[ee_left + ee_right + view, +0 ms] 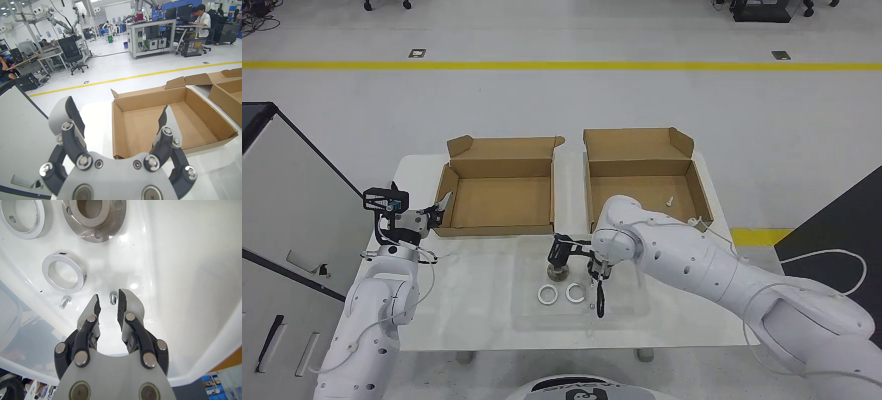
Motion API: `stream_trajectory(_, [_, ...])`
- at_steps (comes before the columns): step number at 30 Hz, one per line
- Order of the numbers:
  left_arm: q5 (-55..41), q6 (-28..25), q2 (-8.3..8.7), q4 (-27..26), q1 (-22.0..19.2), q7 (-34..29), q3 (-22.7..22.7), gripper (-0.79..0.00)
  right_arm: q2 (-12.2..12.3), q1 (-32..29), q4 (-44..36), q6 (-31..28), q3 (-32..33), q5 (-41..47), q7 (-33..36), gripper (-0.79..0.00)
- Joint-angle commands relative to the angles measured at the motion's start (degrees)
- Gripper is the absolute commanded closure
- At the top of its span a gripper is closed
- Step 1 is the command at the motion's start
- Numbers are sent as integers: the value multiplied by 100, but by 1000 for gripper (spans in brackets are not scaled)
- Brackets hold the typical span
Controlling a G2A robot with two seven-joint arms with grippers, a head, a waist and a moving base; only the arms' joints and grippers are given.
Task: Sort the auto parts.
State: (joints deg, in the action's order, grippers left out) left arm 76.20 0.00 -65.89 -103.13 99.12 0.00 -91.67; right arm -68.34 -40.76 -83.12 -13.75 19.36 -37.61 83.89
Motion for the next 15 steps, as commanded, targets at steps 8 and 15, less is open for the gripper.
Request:
stream_trajectory(8, [0,0,0,0,0,0,0,-785,-24,-24,-14,99,74,14,86,0])
stream_trajectory(15, [0,0,0,0,0,0,0,-785,57,-33,-491,300,347,195,331,0])
